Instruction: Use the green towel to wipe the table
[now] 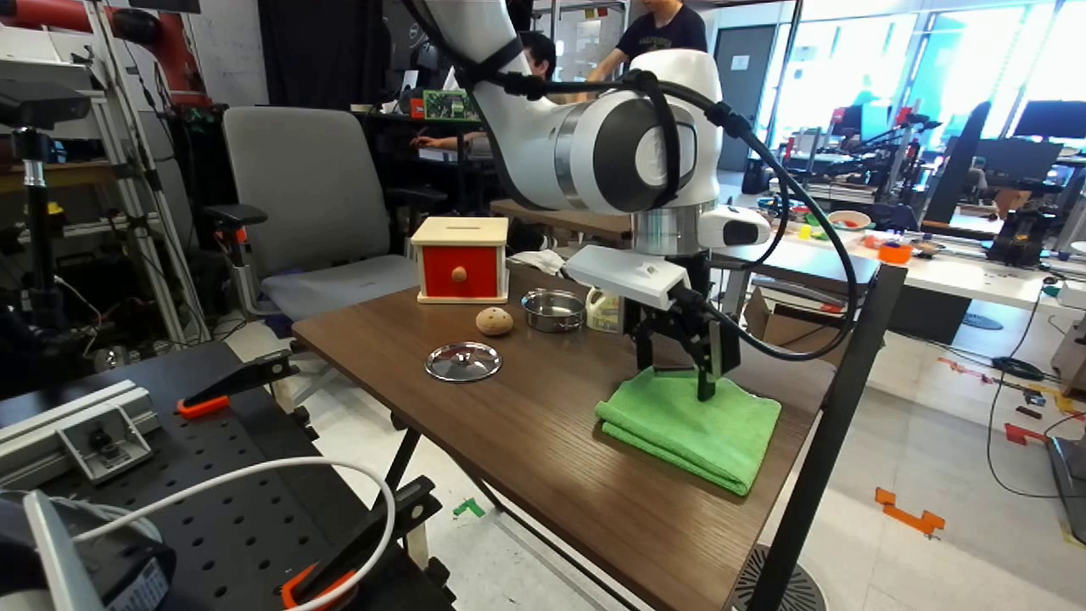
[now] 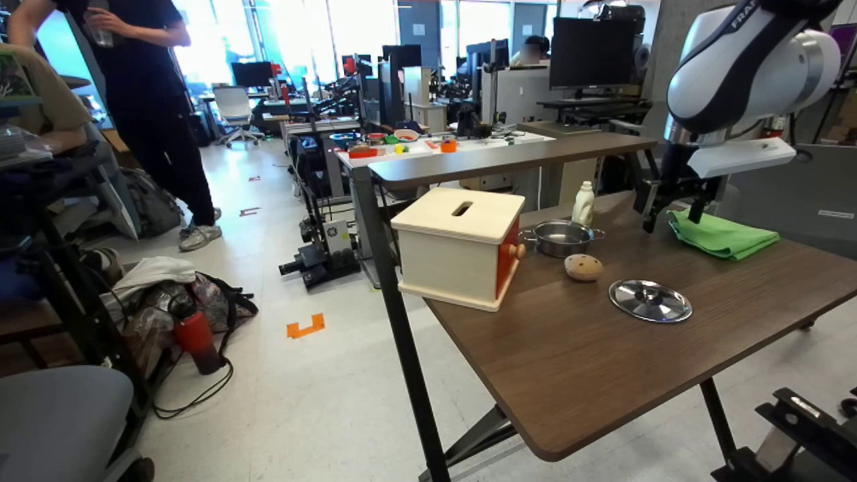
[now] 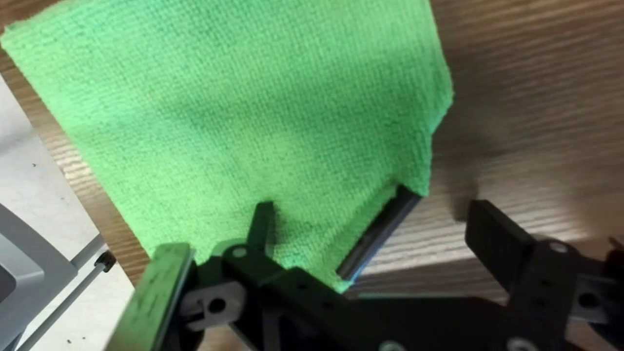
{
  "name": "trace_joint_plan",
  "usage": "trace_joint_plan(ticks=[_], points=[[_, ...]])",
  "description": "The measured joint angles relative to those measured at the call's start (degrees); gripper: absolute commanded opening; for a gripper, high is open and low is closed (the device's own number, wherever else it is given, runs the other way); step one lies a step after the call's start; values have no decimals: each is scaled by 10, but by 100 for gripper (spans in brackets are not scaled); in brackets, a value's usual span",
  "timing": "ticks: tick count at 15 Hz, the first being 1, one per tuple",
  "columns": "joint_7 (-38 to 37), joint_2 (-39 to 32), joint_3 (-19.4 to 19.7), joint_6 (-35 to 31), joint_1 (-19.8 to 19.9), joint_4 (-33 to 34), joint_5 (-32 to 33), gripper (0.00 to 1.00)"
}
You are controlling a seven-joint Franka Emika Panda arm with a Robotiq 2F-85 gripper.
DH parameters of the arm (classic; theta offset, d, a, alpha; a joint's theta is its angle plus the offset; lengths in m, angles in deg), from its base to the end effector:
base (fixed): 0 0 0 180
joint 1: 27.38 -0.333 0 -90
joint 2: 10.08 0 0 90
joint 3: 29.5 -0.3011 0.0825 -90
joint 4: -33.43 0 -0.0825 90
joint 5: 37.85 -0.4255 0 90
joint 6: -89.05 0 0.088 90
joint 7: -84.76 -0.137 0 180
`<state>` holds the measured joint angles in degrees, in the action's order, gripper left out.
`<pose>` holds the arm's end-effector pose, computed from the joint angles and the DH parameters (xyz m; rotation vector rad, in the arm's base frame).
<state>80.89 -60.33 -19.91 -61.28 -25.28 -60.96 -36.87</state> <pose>0.6883 -0.1378 0.0425 2.9828 -0.2851 0.1499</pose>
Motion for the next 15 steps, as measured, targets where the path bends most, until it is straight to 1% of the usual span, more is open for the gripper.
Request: trace_joint_plan(ticks=[4,8,11,15], points=[[-4,-18,0,16,-4,44,1,100],[-4,-31,0,10,-11,43,10,100],[-2,-28,0,-10,-14,27,19,100],[7,-4,-1,-67,-17,-33,32,100]])
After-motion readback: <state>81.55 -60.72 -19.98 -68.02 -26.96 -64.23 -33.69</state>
